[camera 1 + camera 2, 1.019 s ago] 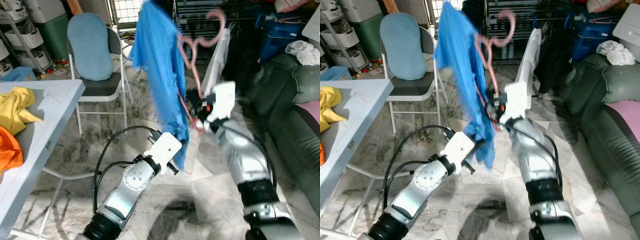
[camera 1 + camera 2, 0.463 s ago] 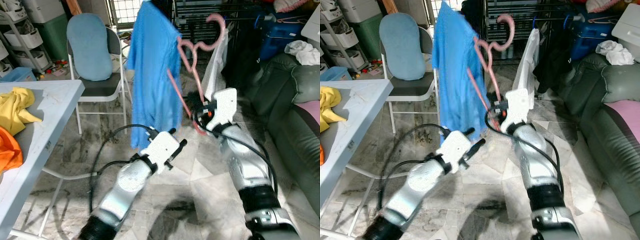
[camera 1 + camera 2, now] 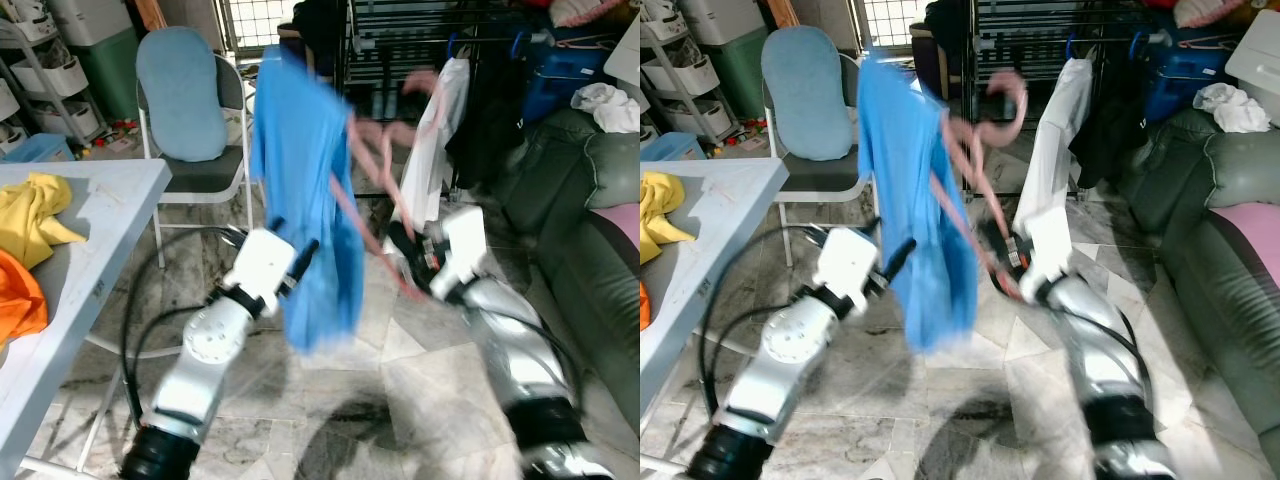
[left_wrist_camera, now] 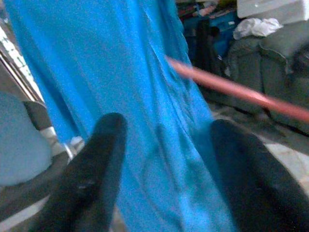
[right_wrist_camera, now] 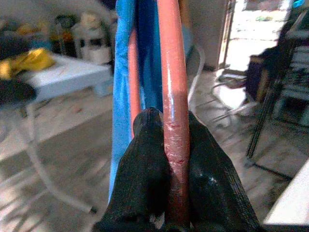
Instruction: Hang hanger
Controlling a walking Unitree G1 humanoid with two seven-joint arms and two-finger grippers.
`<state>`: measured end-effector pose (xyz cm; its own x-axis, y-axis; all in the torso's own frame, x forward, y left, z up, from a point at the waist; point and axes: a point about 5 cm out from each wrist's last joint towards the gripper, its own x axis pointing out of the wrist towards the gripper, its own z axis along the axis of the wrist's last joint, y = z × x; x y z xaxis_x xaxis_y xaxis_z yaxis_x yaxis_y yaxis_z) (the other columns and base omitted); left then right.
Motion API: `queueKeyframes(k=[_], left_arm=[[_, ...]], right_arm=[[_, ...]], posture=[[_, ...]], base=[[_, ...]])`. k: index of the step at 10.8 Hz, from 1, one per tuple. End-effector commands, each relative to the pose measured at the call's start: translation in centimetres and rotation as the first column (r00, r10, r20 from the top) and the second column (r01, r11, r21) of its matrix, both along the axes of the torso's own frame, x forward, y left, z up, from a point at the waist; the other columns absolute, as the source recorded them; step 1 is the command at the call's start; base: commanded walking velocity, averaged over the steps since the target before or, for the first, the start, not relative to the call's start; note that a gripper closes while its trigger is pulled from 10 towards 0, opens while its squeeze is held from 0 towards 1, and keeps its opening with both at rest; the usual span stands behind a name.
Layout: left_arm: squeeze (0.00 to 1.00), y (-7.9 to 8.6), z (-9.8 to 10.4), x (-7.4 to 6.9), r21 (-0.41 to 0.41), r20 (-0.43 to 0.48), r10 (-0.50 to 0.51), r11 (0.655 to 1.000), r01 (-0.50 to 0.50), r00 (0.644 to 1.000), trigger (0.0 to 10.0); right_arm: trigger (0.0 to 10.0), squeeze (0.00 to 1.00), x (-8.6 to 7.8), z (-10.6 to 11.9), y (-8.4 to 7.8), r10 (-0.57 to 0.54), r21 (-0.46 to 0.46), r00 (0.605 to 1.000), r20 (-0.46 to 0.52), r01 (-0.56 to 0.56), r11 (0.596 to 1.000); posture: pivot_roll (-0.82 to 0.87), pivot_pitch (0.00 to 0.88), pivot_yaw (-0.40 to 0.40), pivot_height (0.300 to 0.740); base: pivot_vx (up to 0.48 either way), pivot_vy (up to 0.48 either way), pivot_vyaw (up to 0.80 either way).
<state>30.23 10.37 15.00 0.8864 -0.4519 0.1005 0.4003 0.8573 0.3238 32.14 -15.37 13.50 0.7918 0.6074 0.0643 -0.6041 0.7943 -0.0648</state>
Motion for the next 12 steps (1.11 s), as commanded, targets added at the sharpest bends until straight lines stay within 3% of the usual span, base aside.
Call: queueKeyframes(k=[1,4,7,9,10,12], left_arm=[[1.00,0.1,0.7,0.3,0.013,0.031,0.001,1.000,-0.001,1.000,10.0],[1.00,-0.1,0.9,-0.2,0.142,0.051,-0.114,0.984,0.106,0.992,10.0],[1.00,2.7,2.4,0.4,0.306,0.101,-0.149,0.946,0.112,0.984,10.0],[1.00,3.6,2.2,0.3,0.363,0.095,-0.167,0.924,0.122,0.981,10.0],[1.00,4.0,1.6,-0.2,0.416,0.063,-0.208,0.895,0.163,0.976,10.0],[1.00,4.9,1.0,-0.6,0.440,0.025,-0.231,0.876,0.197,0.973,10.0]], right_arm=[[10.0,0.00,-0.3,0.7,0.0,0.061,-0.005,0.998,0.031,-0.061,0.998],[10.0,0.00,-1.0,-0.5,-1.2,0.144,-0.075,0.989,-0.021,-0.145,0.987],[10.0,0.00,-1.4,-1.3,-1.6,0.267,-0.115,0.959,-0.097,-0.277,0.954],[10.0,0.00,-1.6,-1.7,-1.7,0.298,-0.151,0.948,-0.110,-0.313,0.938],[10.0,0.00,-1.7,-1.8,-1.9,0.323,-0.180,0.939,-0.120,-0.341,0.923],[10.0,0.00,-1.9,-1.8,-2.9,0.385,-0.229,0.907,-0.170,-0.416,0.880]], posture=[[0.00,0.000,0.026,0.740],[0.00,0.000,0.035,0.740],[0.01,0.000,0.040,0.740],[0.01,0.000,0.039,0.740],[0.01,0.000,0.041,0.740],[0.01,0.000,0.047,0.740]], base=[[0.000,0.000,0.00],[0.000,0.000,0.00],[0.000,0.000,0.00],[0.000,0.000,0.00],[0.000,0.000,0.00],[0.000,0.000,0.00]])
